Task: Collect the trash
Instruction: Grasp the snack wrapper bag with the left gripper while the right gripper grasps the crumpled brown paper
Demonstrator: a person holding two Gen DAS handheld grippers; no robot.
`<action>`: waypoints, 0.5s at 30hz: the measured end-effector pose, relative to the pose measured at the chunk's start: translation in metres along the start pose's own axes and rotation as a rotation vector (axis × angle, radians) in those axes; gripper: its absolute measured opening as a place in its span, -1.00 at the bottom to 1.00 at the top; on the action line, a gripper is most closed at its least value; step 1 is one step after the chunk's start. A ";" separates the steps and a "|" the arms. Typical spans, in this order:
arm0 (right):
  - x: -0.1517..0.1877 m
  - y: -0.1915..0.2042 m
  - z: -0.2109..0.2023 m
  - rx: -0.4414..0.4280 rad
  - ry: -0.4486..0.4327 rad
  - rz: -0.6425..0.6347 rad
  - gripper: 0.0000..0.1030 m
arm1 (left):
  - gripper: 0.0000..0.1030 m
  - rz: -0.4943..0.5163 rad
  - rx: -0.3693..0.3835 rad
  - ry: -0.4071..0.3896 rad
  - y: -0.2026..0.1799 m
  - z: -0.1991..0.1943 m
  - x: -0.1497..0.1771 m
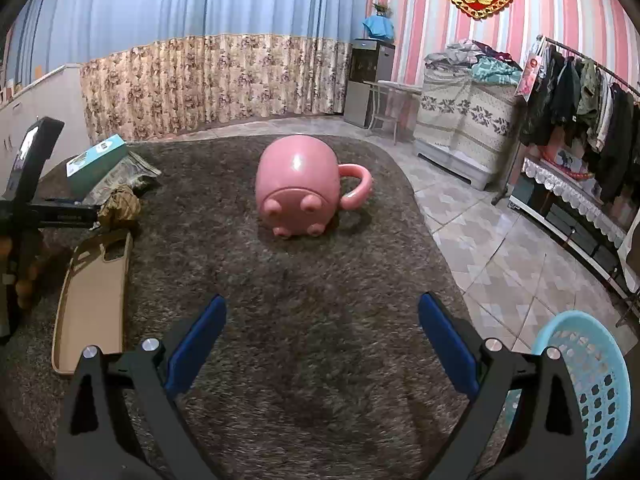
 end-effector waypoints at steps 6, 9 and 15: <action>-0.005 0.019 -0.006 -0.019 -0.009 -0.046 0.84 | -0.54 0.007 0.020 -0.080 -0.002 -0.019 -0.001; -0.012 0.030 -0.011 -0.045 -0.015 -0.054 0.84 | -0.76 0.047 0.016 -0.103 -0.010 -0.037 0.004; -0.020 0.064 -0.015 -0.102 -0.019 -0.084 0.84 | -0.89 0.063 -0.077 -0.185 0.006 -0.085 0.022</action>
Point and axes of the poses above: each gripper's, at about its wrist camera, not at the fingertips, and z roughly the way its jaws point, y to its left, x to its underside, the point moved 6 cm from there along z, roughly the way its jaws point, and after that the axes turned 9 degrees about x, right-handed, at the moved point
